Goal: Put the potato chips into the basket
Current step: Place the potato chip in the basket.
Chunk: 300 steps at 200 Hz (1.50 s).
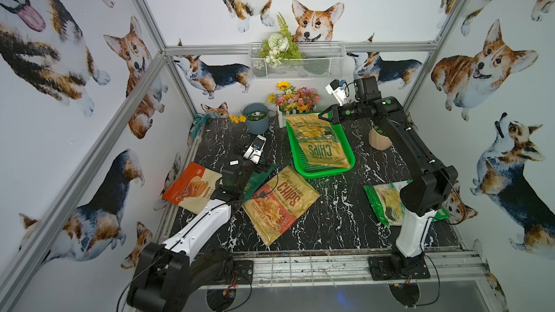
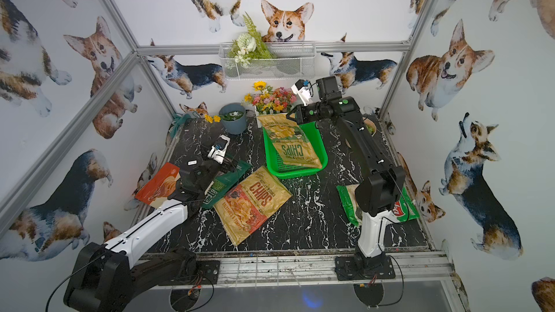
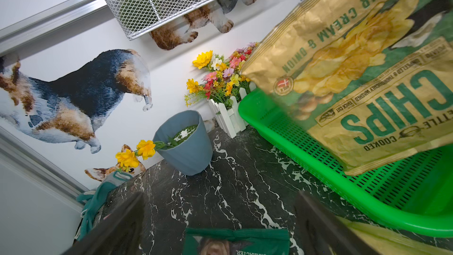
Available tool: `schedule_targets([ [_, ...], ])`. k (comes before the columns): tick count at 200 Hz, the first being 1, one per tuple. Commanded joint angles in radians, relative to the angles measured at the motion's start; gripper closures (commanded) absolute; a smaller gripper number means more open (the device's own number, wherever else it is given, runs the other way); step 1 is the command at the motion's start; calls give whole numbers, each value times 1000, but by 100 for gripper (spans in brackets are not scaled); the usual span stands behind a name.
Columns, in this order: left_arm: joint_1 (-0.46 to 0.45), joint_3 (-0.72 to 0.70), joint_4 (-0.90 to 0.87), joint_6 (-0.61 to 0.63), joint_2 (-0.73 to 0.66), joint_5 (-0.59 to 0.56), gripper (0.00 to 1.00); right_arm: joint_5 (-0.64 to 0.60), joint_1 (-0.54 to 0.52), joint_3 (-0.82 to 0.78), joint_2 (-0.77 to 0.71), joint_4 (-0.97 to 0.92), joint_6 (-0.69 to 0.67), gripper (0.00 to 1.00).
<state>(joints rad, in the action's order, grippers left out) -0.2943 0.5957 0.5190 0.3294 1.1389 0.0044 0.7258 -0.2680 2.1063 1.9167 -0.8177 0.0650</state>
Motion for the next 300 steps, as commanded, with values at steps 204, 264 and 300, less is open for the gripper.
schedule_targets([
  [204,1,1,26,6,-16,4,1,74,18,-134,-51,105,131,100],
  [264,1,4,24,13,-5,3,1,87,93,-85,103,142,111,100],
  [300,1,4,21,14,-2,5,1,42,98,51,233,62,55,100],
])
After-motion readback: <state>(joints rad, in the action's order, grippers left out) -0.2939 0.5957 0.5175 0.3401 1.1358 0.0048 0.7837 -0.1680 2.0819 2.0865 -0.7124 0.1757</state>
